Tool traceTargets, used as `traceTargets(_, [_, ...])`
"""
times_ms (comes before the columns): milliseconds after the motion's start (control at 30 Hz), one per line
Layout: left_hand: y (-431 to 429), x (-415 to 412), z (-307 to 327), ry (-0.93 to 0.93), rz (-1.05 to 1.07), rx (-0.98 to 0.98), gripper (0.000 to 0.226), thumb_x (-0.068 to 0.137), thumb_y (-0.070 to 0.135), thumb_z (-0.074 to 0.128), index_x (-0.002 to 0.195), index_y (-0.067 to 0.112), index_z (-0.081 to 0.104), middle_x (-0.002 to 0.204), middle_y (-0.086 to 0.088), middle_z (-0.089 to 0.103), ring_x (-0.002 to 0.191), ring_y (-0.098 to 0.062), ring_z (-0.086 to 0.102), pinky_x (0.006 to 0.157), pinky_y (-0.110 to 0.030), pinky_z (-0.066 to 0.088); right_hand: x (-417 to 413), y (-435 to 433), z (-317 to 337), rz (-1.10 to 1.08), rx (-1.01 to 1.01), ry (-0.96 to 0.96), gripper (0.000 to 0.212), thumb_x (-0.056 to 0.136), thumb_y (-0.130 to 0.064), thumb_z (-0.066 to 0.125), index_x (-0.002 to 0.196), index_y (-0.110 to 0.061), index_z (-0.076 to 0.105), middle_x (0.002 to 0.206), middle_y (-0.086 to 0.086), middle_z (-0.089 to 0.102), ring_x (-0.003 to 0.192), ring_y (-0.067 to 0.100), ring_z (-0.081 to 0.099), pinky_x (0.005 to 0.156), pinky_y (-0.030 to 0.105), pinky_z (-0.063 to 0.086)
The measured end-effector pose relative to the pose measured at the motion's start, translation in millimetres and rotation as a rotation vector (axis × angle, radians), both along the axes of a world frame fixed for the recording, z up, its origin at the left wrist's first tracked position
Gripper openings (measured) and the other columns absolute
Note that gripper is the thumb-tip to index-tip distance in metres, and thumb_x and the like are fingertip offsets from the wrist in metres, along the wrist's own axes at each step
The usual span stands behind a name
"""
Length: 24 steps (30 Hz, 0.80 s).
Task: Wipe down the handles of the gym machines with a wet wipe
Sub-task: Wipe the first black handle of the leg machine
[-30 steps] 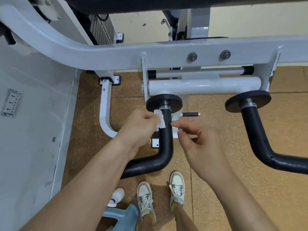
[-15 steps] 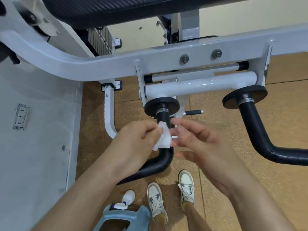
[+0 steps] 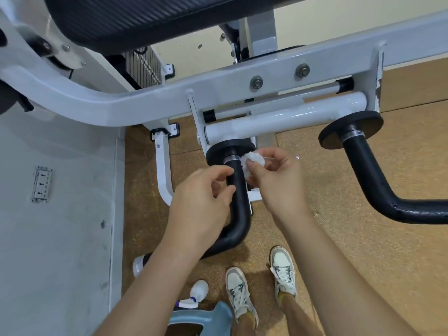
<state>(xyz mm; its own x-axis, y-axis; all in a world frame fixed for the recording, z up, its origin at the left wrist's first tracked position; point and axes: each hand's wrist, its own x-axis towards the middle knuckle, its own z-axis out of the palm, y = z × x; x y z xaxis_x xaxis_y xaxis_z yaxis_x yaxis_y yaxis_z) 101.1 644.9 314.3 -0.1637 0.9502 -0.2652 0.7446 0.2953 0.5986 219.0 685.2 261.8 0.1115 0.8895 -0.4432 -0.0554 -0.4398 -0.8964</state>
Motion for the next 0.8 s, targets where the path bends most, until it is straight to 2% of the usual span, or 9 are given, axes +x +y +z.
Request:
traceTargets(133, [-0.5,1.5,0.0,-0.011,0.008,0.007,0.029,0.089,0.017,0.061,0.114,0.032,0.064,0.098,0.017,0.063,0.086,0.002,0.057,0.076,-0.016,0.049,-1.6,-10.3,-3.6,0.031,0.014,-0.084,0.011,0.083,-0.016,0.072,0.073,-0.018,0.067,0.071,0.007,0.071,0.066,0.023,0.069,0.066,0.044,0.059])
traceTargets(200, [-8.1,3.4,1.4,0.013,-0.003,0.015,0.028,0.089,0.016,0.06,0.11,0.033,0.065,0.097,0.019,0.061,0.086,0.007,0.055,0.074,-0.007,0.043,6.2,-25.6,-4.7,0.11,0.053,-0.129,0.014,0.083,-0.012,0.07,0.072,-0.02,0.069,0.074,-0.001,0.073,0.07,0.017,0.071,0.069,0.042,0.059])
traceTargets(300, [-23.4,6.1,1.2,0.068,-0.044,0.002,0.028,0.089,0.015,0.059,0.109,0.033,0.066,0.101,0.021,0.06,0.088,0.008,0.053,0.076,0.001,0.037,10.5,-32.5,-1.6,0.157,0.101,-0.196,0.022,0.083,-0.01,0.069,0.073,-0.028,0.068,0.073,-0.009,0.072,0.07,0.006,0.069,0.067,0.03,0.057])
traceTargets(367, [-30.2,7.4,0.5,0.122,-0.088,-0.003,0.03,0.089,0.016,0.058,0.113,0.032,0.064,0.104,0.022,0.058,0.093,0.006,0.05,0.079,0.0,0.035,2.9,-22.0,-4.1,0.074,0.08,-0.137,0.017,0.084,-0.015,0.069,0.073,-0.027,0.067,0.07,-0.006,0.071,0.067,0.011,0.069,0.064,0.029,0.056])
traceTargets(433, [-33.1,7.5,1.3,0.15,-0.12,-0.004,0.032,0.088,0.016,0.059,0.117,0.031,0.063,0.107,0.02,0.06,0.095,0.005,0.05,0.079,-0.002,0.035,-2.0,-17.0,-6.5,0.021,0.058,-0.097,0.019,0.084,-0.012,0.068,0.073,-0.026,0.067,0.07,-0.004,0.072,0.068,0.015,0.07,0.065,0.032,0.058])
traceTargets(533, [-35.8,6.4,3.7,0.155,-0.153,-0.002,0.035,0.088,0.017,0.062,0.121,0.028,0.062,0.112,0.017,0.061,0.097,0.003,0.052,0.085,-0.009,0.038,10.0,-39.5,-4.8,0.13,0.087,-0.168,0.025,0.084,-0.005,0.067,0.073,-0.028,0.068,0.074,-0.009,0.072,0.07,0.006,0.068,0.064,0.021,0.055])
traceTargets(600, [-36.4,5.2,4.2,0.151,-0.155,0.0,0.036,0.087,0.017,0.063,0.121,0.028,0.062,0.113,0.017,0.061,0.098,0.002,0.053,0.086,-0.012,0.039,16.8,-54.7,-2.6,0.172,0.096,-0.18,0.021,0.084,-0.007,0.068,0.075,-0.026,0.07,0.075,-0.009,0.072,0.072,0.005,0.068,0.065,0.019,0.054])
traceTargets(700, [-34.0,4.4,3.8,0.161,-0.168,-0.003,0.035,0.086,0.017,0.064,0.119,0.027,0.064,0.111,0.016,0.063,0.092,0.0,0.054,0.081,-0.012,0.039,7.5,-41.0,-5.6,0.059,0.04,-0.063,0.007,0.085,-0.016,0.069,0.08,-0.02,0.071,0.074,-0.002,0.074,0.073,0.015,0.07,0.068,0.027,0.055])
traceTargets(800, [-32.2,3.0,4.7,0.158,-0.195,-0.014,0.035,0.086,0.019,0.064,0.12,0.028,0.062,0.107,0.016,0.062,0.083,0.0,0.053,0.077,-0.013,0.04,0.5,-29.3,-7.8,-0.011,-0.02,0.026,0.005,0.086,-0.02,0.069,0.082,-0.018,0.071,0.073,0.003,0.074,0.071,0.022,0.07,0.068,0.035,0.056])
